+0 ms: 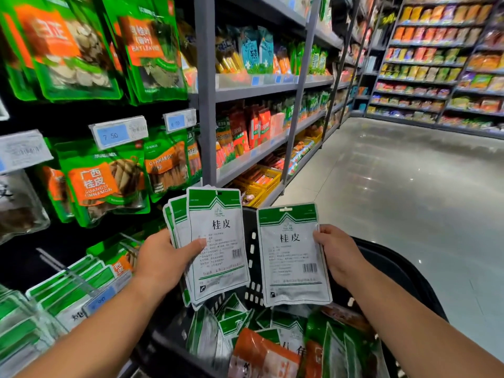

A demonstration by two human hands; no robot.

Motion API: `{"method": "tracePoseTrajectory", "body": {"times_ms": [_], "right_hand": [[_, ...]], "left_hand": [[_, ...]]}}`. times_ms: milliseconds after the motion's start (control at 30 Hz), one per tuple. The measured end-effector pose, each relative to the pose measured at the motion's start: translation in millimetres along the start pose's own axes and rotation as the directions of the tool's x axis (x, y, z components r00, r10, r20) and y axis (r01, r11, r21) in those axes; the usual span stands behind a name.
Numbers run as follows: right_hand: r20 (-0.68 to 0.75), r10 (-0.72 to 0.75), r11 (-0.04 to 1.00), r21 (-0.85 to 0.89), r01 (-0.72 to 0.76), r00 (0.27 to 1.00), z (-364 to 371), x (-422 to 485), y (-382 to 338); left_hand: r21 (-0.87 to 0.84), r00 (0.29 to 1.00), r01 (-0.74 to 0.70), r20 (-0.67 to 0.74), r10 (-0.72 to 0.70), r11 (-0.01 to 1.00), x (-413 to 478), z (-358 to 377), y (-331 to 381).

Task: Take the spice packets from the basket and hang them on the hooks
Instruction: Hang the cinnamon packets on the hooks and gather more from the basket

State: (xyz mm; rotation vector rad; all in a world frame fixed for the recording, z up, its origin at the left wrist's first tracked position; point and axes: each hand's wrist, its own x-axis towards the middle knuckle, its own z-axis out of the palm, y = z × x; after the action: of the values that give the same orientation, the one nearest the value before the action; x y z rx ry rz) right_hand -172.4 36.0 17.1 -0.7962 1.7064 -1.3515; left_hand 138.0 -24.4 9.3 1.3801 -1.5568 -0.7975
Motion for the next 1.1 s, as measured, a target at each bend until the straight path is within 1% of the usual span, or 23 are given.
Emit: {"method": "tracePoseTrajectory", "body": {"times_ms": [200,267,333,467,567,700,767,900,967,1100], "right_hand": [[-0.019,-0.059,0.985,0.160,0.061,0.998,4,-30,-37],[-0.006,-0.082,0.978,0.194,0.082,0.997,9,-37,-51],[0.011,-0.110,0.968,0.229,0.105,0.994,18,-47,-67],[0.097,-0.168,0.951,0.277,0.136,0.981,46,-71,-95],[0.203,-0.208,0.939,0.315,0.138,0.957,78,-93,-111],[0.300,-0.250,0.930,0.340,0.142,0.921,127,-122,-127],[0.326,-0.254,0.926,0.355,0.132,0.911,147,-133,-130],[0.397,-0.270,0.917,0.384,0.108,0.877,197,-166,-137],[0.422,-0.285,0.902,0.421,0.093,0.861,217,-182,-142],[0.447,-0.270,0.881,0.471,0.032,0.853,244,-206,-144]], "left_hand": [[-0.063,0.998,0.029,-0.049,-0.032,0.998,-9,-13,15],[-0.108,0.997,0.034,-0.066,-0.041,0.994,-11,-24,24],[-0.114,0.997,0.027,-0.066,-0.035,0.993,-16,-42,32],[-0.088,0.997,-0.001,-0.080,-0.006,0.996,-35,-92,36],[-0.038,0.992,-0.010,-0.129,0.005,0.999,-49,-137,39],[-0.016,0.972,0.038,-0.232,-0.041,0.999,-80,-197,46],[-0.010,0.963,0.043,-0.266,-0.044,0.999,-95,-219,49],[0.059,0.942,0.046,-0.335,-0.024,0.997,-128,-264,57],[0.091,0.919,0.082,-0.393,-0.040,0.992,-140,-283,57],[0.141,0.880,0.091,-0.474,-0.013,0.986,-155,-307,50]]}}
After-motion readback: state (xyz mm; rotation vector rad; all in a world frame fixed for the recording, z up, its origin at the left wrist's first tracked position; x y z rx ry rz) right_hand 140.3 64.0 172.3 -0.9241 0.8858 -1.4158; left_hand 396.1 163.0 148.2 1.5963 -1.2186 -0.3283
